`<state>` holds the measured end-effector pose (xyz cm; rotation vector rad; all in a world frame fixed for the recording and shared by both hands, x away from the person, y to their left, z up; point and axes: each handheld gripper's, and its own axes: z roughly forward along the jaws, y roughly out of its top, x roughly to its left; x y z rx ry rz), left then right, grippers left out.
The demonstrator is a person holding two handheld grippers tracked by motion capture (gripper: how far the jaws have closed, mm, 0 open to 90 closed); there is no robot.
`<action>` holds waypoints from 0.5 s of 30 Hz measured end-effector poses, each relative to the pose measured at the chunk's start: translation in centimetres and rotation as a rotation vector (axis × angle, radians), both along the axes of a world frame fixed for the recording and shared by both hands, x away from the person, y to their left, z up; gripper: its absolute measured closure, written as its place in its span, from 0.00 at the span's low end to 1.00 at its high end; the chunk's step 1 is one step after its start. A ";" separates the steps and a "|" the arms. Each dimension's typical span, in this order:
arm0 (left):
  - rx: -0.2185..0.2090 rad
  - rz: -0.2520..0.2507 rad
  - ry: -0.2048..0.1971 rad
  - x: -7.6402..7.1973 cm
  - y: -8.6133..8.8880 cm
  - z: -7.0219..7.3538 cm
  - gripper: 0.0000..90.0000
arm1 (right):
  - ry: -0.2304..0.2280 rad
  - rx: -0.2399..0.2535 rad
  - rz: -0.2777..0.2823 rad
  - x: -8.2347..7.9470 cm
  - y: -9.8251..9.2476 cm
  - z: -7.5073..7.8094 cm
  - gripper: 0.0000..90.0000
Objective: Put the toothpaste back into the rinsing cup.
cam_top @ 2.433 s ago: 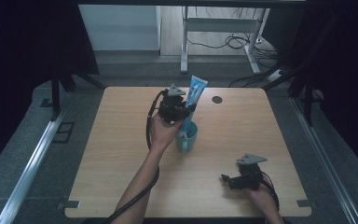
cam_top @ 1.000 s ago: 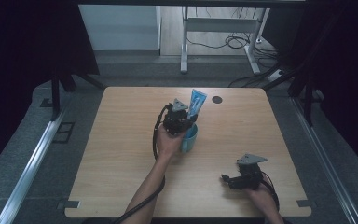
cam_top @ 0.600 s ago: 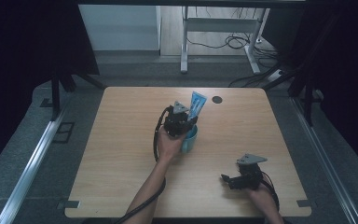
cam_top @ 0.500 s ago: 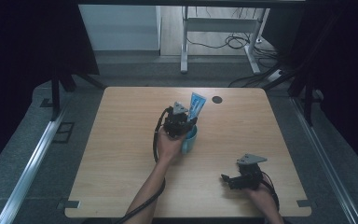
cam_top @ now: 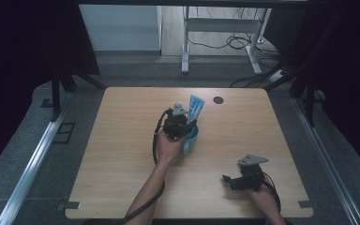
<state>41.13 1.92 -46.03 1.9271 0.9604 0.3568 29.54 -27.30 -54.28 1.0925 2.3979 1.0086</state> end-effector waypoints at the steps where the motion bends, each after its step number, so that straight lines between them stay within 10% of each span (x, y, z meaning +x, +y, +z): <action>1: 0.011 -0.002 0.003 0.0 -0.1 -0.1 0.78 | 0.000 0.000 0.000 0.0 0.0 0.0 0.07; 15: 0.008 -0.008 0.041 0.1 0.3 -0.2 0.76 | 0.001 0.000 0.000 0.0 0.0 0.0 0.07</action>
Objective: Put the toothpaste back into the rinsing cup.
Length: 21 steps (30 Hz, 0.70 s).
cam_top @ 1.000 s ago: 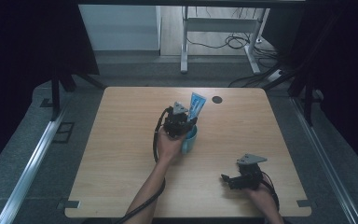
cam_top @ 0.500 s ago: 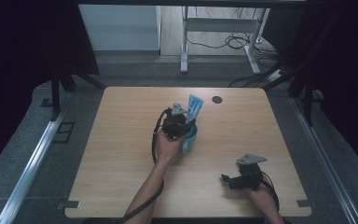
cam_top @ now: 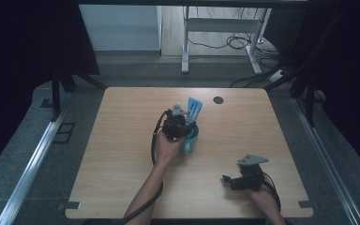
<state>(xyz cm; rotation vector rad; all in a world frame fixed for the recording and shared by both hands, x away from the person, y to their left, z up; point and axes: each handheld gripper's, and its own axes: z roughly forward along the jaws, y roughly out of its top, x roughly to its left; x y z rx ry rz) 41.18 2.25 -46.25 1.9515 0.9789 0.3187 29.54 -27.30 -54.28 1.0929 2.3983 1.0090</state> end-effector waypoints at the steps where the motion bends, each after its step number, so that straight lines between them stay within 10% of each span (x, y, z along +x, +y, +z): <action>1: 0.000 0.000 0.001 0.0 0.0 0.0 0.76 | 0.000 0.000 0.000 0.0 0.0 0.0 0.07; 21: 0.019 0.022 -0.013 -0.7 -0.2 0.9 0.64 | -0.002 -0.001 0.001 0.0 0.0 0.0 0.07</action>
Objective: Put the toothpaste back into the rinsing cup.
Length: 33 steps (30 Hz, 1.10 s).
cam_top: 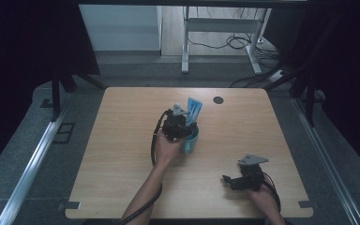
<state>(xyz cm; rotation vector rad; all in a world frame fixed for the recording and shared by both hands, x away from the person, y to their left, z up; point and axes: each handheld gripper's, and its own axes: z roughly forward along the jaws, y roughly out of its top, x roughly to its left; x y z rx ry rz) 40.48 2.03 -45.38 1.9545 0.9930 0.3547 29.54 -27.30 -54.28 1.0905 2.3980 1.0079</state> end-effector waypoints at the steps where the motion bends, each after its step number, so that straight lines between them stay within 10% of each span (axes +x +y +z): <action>1: 0.004 -0.003 -0.002 -0.1 0.0 0.1 0.63 | 0.000 0.000 0.000 0.0 0.0 0.0 0.07; 33: 0.036 -0.076 0.028 -2.2 1.4 1.7 0.12 | 0.001 0.001 -0.001 0.0 0.0 0.0 0.07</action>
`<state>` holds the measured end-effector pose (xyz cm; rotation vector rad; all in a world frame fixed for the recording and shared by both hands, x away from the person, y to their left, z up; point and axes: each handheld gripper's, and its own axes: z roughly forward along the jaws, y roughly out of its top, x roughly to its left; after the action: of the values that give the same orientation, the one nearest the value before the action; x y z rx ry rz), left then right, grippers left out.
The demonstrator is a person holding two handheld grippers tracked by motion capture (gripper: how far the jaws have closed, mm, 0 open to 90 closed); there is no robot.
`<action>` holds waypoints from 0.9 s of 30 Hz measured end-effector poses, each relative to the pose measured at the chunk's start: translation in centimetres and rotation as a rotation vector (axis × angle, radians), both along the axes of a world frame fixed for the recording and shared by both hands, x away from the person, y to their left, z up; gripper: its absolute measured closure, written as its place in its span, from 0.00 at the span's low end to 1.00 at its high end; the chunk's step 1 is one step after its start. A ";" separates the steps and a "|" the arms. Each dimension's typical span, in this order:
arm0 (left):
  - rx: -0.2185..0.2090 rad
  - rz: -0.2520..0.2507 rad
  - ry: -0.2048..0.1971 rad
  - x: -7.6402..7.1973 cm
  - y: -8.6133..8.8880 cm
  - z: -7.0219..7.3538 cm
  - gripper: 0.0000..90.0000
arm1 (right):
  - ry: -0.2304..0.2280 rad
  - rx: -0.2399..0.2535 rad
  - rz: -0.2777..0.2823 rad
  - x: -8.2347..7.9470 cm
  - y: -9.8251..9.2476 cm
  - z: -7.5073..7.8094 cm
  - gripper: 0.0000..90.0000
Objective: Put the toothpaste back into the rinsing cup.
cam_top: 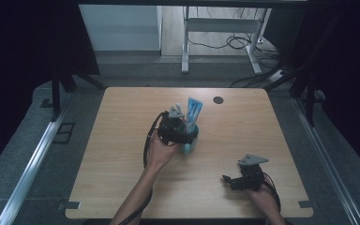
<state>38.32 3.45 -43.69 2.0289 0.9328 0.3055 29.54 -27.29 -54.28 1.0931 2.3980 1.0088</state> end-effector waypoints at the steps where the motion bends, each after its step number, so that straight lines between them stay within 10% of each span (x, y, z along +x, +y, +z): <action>1: 0.000 0.000 0.000 0.0 0.0 0.0 0.11 | 0.000 0.000 0.000 0.0 0.0 0.0 0.07; 27: 0.059 0.011 -0.010 -2.4 2.3 -0.6 0.00 | 0.000 0.000 0.001 0.0 0.0 0.0 0.07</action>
<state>35.96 5.80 -44.28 2.0746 0.9386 0.3522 29.54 -27.29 -54.28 1.0924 2.3980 1.0096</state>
